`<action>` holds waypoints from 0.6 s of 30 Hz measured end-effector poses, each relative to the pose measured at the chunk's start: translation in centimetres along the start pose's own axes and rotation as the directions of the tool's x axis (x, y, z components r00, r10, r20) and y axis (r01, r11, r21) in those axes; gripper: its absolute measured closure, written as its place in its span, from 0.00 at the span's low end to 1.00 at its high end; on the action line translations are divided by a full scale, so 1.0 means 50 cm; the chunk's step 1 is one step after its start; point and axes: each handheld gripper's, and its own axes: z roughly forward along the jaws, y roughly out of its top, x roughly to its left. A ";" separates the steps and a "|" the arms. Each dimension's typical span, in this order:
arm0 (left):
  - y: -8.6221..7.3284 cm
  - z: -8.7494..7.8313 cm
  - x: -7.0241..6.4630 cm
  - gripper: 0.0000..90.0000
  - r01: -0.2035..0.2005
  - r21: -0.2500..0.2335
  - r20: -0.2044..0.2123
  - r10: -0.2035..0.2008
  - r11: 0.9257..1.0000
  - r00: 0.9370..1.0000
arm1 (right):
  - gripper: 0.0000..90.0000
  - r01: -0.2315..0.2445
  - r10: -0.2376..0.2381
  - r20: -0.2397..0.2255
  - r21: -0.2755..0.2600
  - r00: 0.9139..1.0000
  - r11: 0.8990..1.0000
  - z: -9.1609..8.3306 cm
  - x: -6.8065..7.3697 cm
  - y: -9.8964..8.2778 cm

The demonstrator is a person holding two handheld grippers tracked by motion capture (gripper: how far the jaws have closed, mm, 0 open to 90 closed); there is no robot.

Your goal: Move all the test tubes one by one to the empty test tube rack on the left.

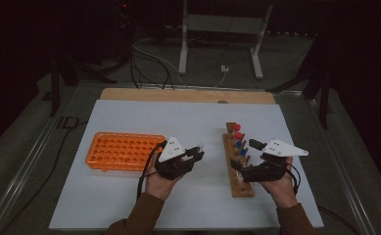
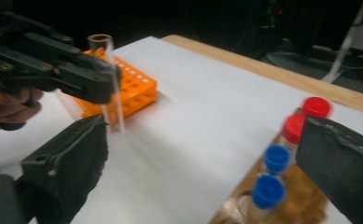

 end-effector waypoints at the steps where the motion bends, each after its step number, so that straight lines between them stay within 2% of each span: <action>1: -0.002 -0.005 0.002 0.85 0.009 -0.008 -0.003 -0.009 1.000 1.000 | 0.01 0.000 0.000 0.000 0.000 1.000 1.000 0.000 0.000 0.000; 2: -0.004 -0.011 0.004 0.85 0.013 -0.014 -0.007 -0.013 1.000 1.000 | 0.00 0.006 -0.006 0.027 0.008 1.000 1.000 -0.005 -0.004 0.000; 4: -0.007 -0.020 0.007 0.85 0.018 -0.023 -0.015 -0.018 1.000 1.000 | 0.00 -0.003 0.004 0.035 -0.003 0.999 1.000 -0.012 -0.007 -0.001; 11: -0.018 -0.052 0.027 0.85 0.030 -0.033 -0.064 -0.032 0.999 0.997 | 0.00 -0.035 0.037 0.056 -0.040 0.998 0.999 -0.030 -0.016 -0.003; 18: -0.042 -0.084 0.057 0.85 0.047 -0.032 -0.128 -0.051 0.998 0.990 | 0.00 -0.054 0.057 0.059 -0.044 0.997 0.998 -0.034 -0.021 -0.011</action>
